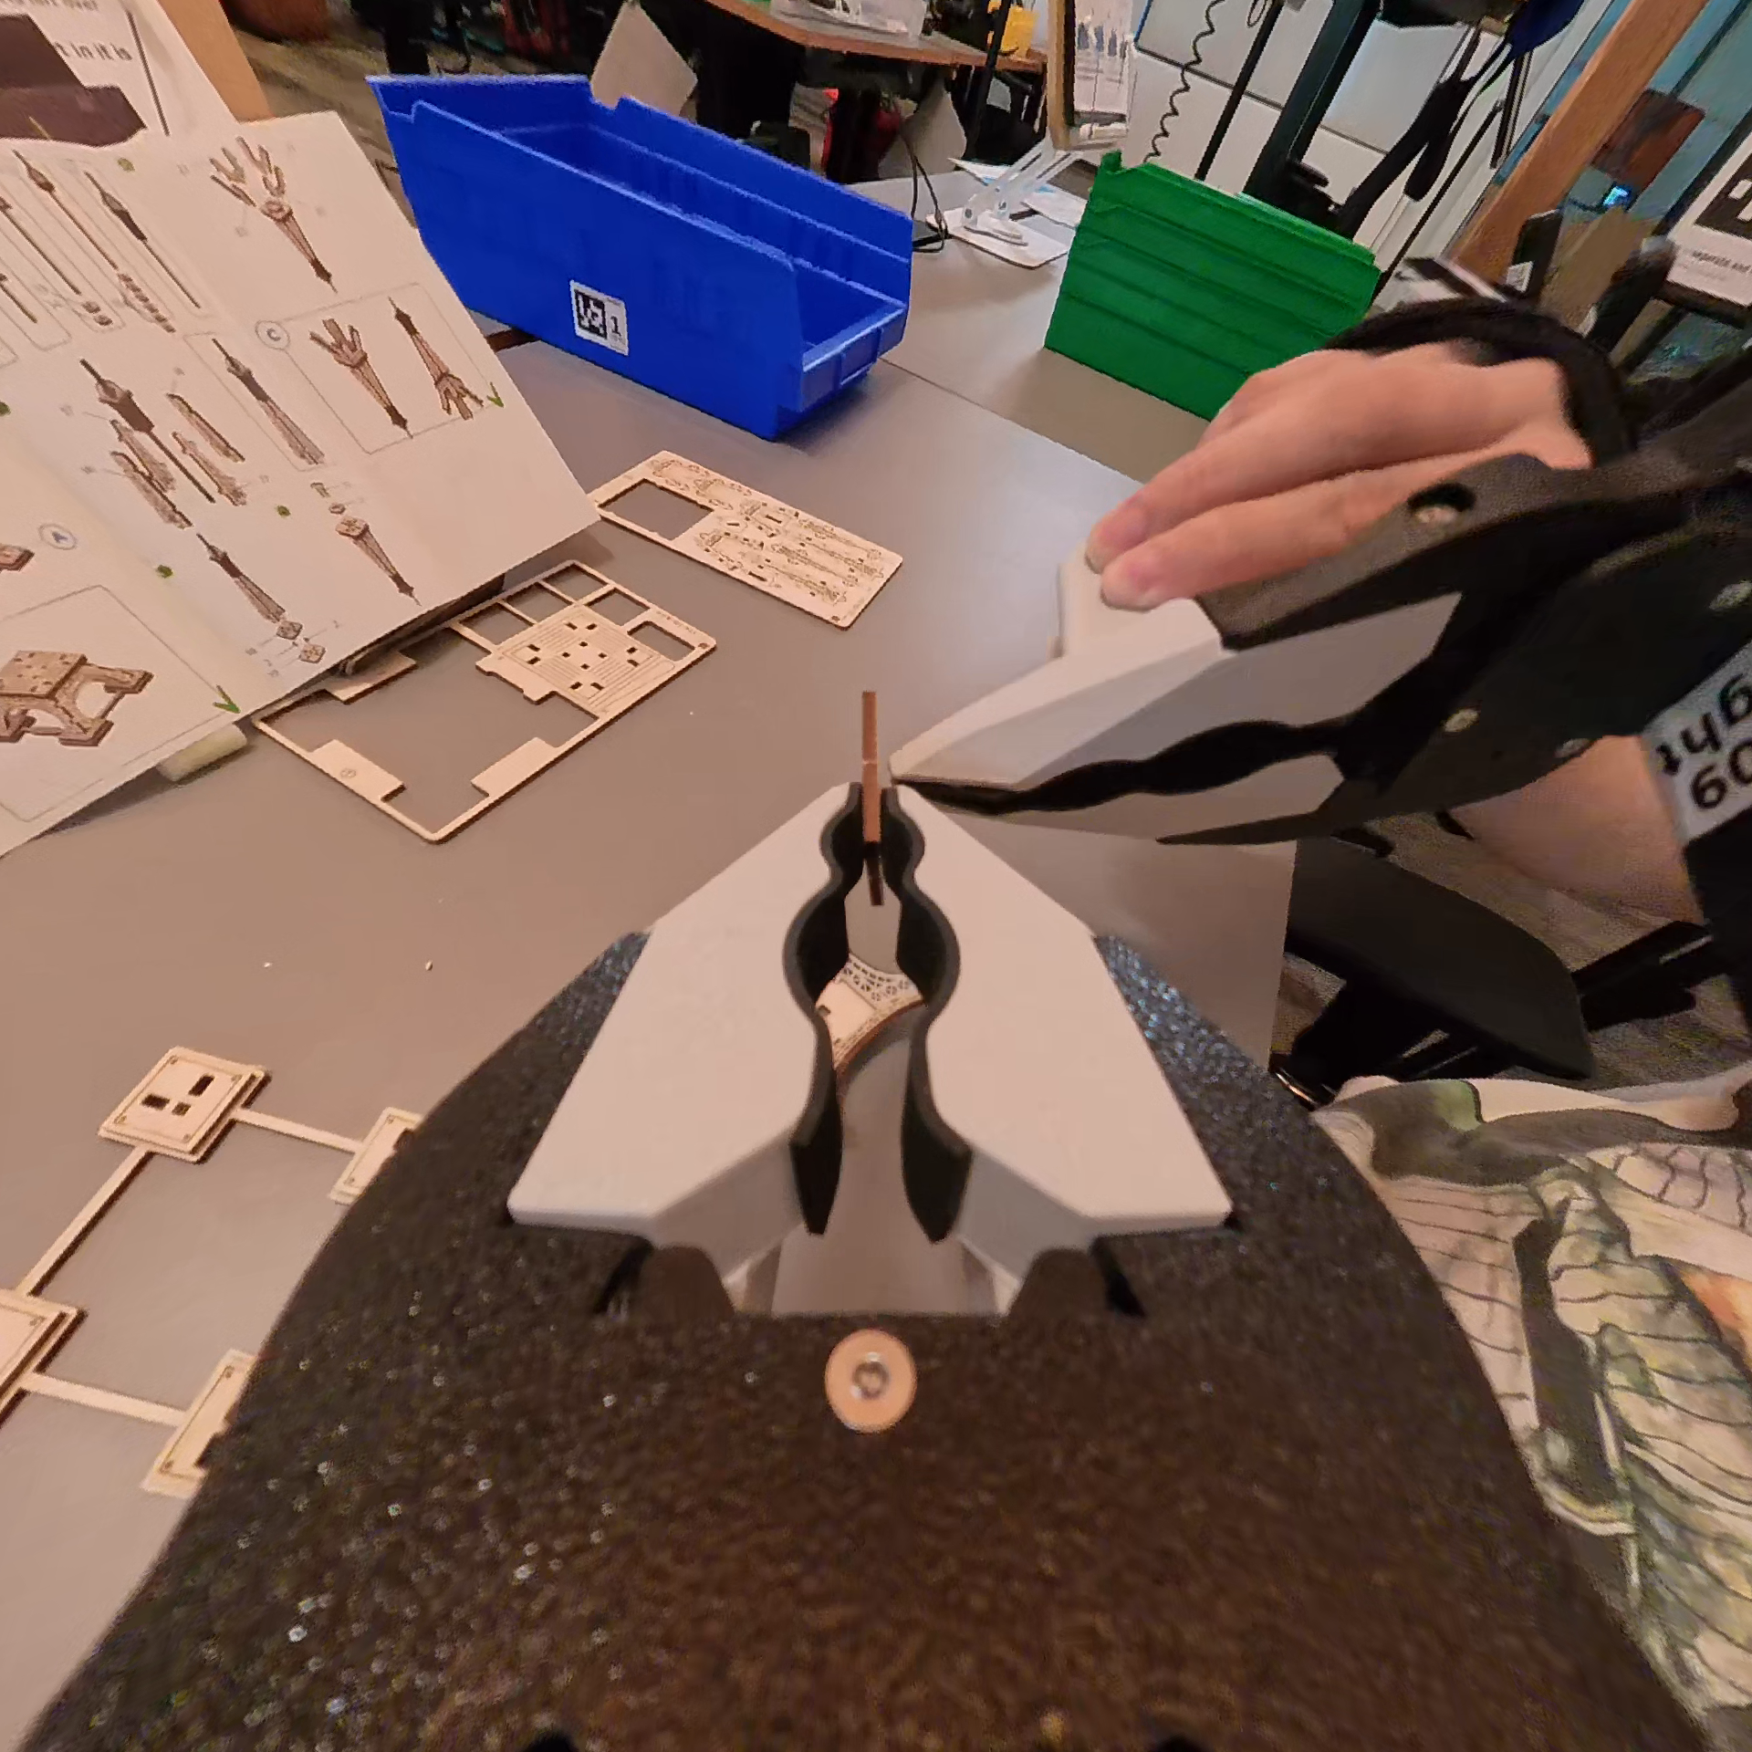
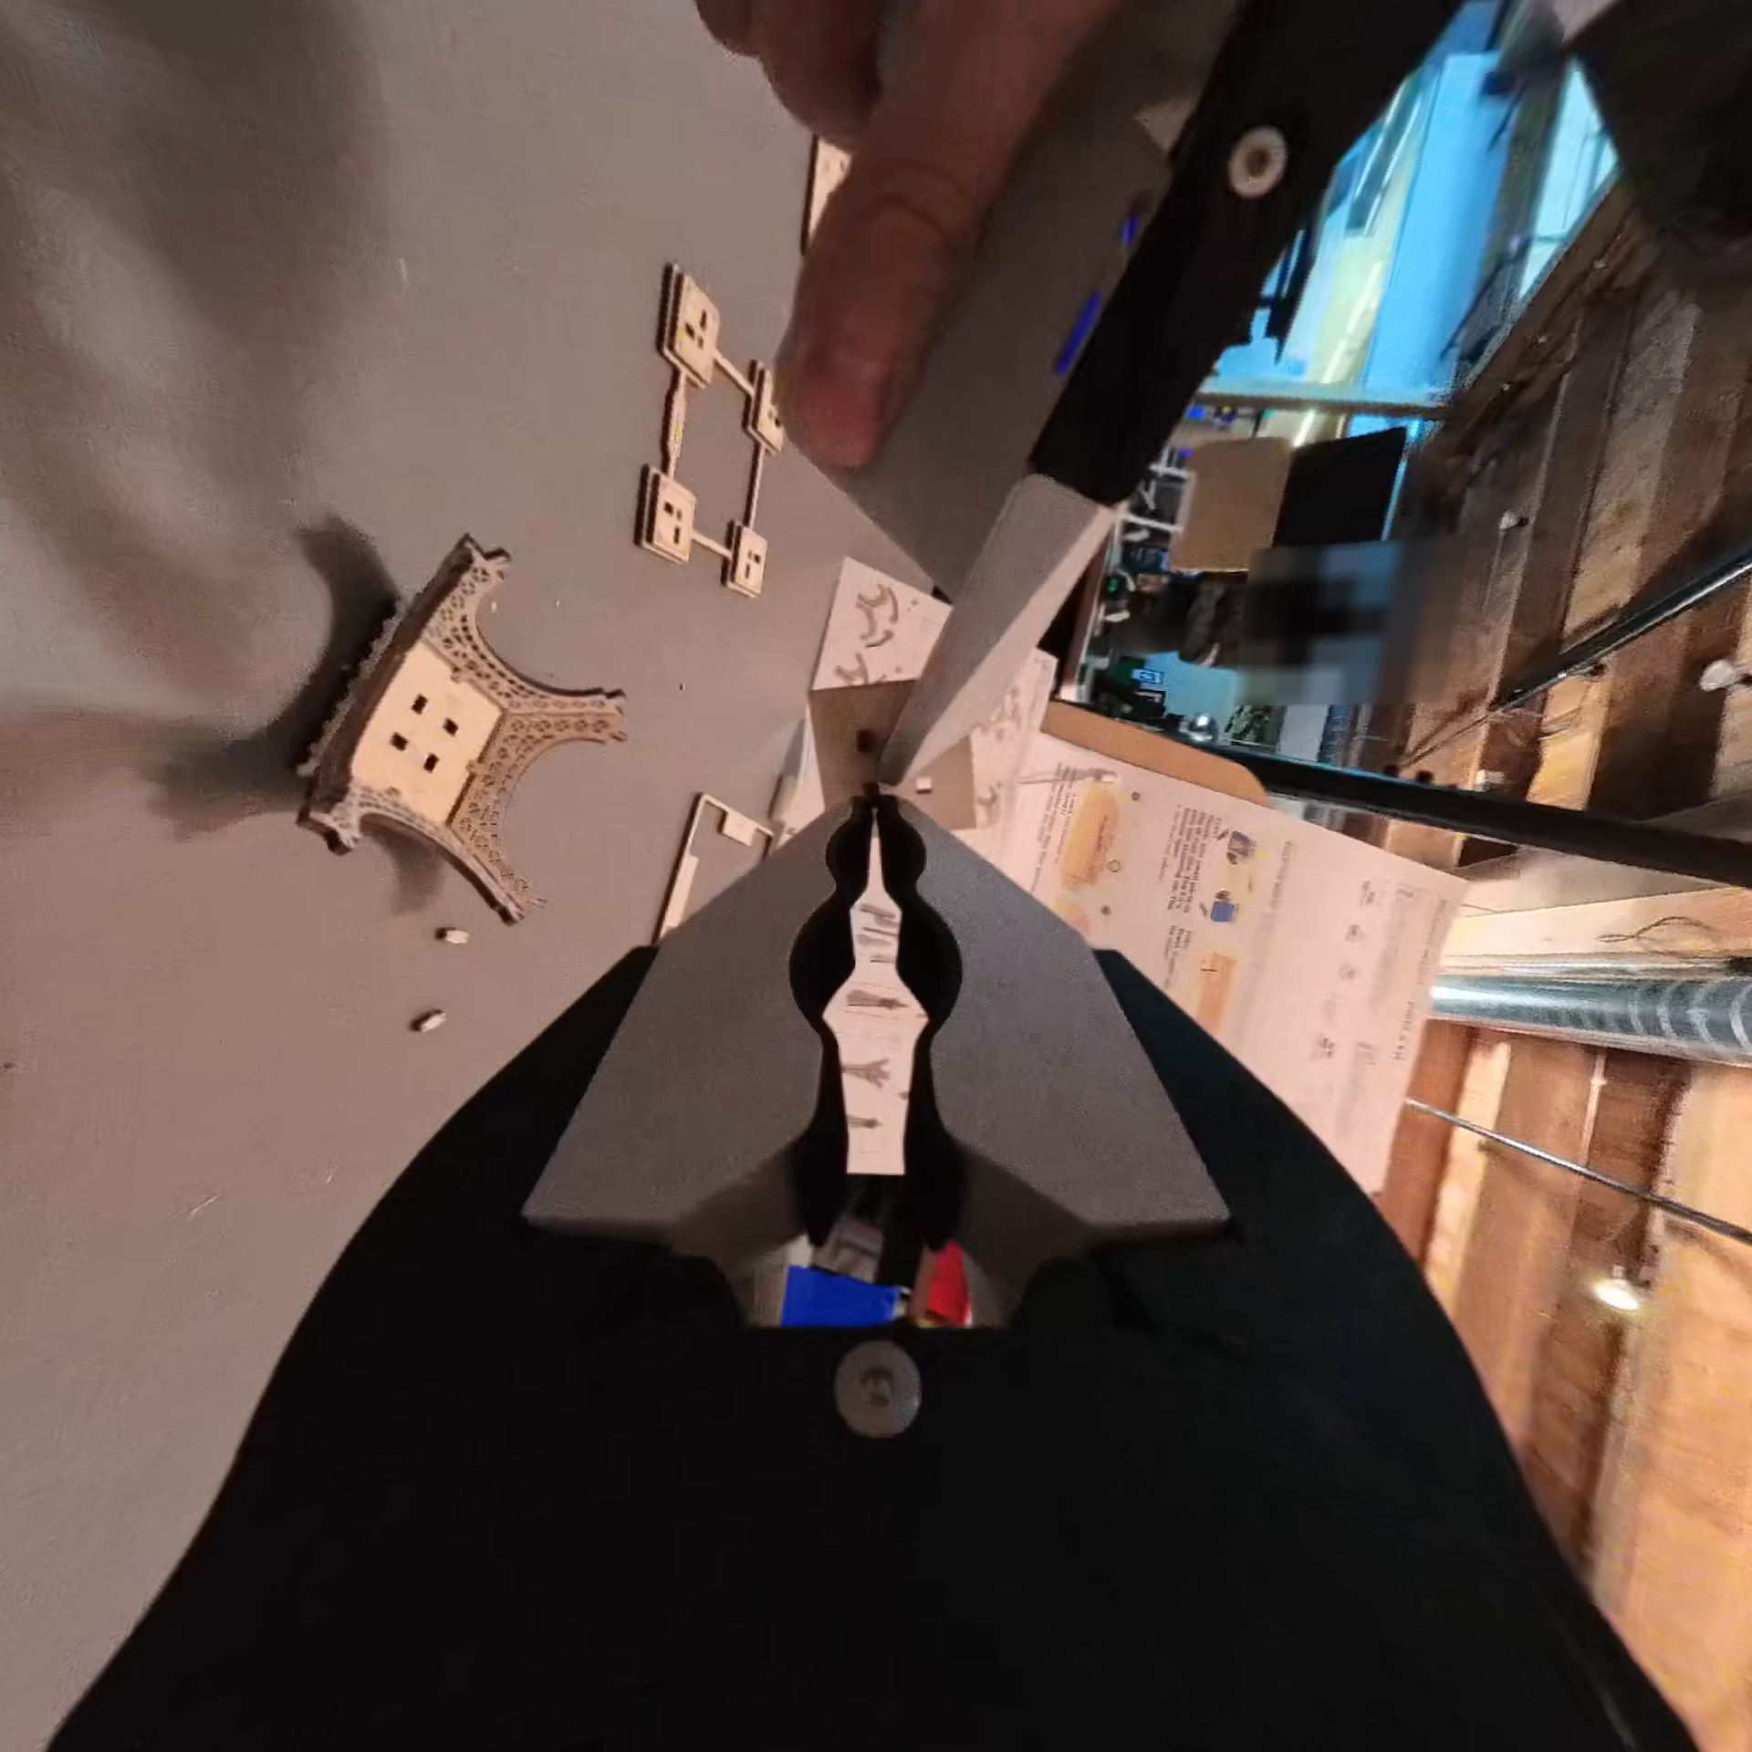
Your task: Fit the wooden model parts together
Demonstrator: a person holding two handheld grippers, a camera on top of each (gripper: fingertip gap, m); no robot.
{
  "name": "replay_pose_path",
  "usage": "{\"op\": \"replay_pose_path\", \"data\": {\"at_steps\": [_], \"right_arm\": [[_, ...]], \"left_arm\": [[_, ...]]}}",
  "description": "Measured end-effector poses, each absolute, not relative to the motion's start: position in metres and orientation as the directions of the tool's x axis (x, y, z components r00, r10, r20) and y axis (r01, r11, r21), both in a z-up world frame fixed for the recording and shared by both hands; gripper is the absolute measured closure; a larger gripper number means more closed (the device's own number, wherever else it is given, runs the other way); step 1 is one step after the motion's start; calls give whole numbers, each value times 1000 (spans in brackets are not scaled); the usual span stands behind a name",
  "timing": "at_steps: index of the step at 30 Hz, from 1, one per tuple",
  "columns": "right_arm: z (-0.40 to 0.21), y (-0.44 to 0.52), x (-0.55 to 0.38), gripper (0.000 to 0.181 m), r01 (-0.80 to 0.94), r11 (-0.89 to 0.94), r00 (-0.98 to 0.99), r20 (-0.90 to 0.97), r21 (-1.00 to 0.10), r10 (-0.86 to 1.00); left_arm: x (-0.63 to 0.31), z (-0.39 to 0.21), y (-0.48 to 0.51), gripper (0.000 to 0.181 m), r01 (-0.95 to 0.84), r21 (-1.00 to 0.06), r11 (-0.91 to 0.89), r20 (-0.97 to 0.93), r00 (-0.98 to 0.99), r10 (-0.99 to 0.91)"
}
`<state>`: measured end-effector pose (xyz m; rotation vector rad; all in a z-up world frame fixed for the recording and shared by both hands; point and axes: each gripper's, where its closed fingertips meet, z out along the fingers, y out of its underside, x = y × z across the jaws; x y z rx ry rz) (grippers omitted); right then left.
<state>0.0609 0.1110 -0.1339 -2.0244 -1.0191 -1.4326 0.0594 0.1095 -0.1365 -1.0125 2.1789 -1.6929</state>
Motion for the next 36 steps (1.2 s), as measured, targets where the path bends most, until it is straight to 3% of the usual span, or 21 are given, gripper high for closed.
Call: {"op": "replay_pose_path", "data": {"at_steps": [4,7,11,15,17,21,27,30,36], "right_arm": [[-130,112,61,181,769,-637,290,920,-59,264],[-134,115,62,181,760,-627,81,932,171,352],[-138,116,63,181,751,-615,30,919,239,393],[-138,110,68,181,748,-658,209,910,87,358],[-131,111,67,181,742,-667,205,927,62,314],[-128,114,65,181,730,-613,-69,926,301,372],[-113,110,65,181,791,-609,49,984,65,169],[-115,108,63,181,795,-604,69,982,51,174],[-114,119,50,173,834,-552,89,987,-1,131]], "left_arm": [[60,-132,110,180,-370,-920,131,209,-744,-635],[63,-134,114,180,-378,-918,122,215,-732,-646],[65,-137,116,180,-389,-915,109,233,-728,-645],[67,-141,111,180,-362,-922,137,186,-725,-663],[66,-133,111,180,-358,-927,111,204,-731,-651],[67,-128,115,180,-406,-914,29,305,-731,-611],[69,-112,136,180,-395,-917,-53,340,-705,-622],[70,-106,145,180,-347,-938,-4,256,-683,-684],[62,-105,139,180,-385,-922,-29,317,-712,-626]]}}
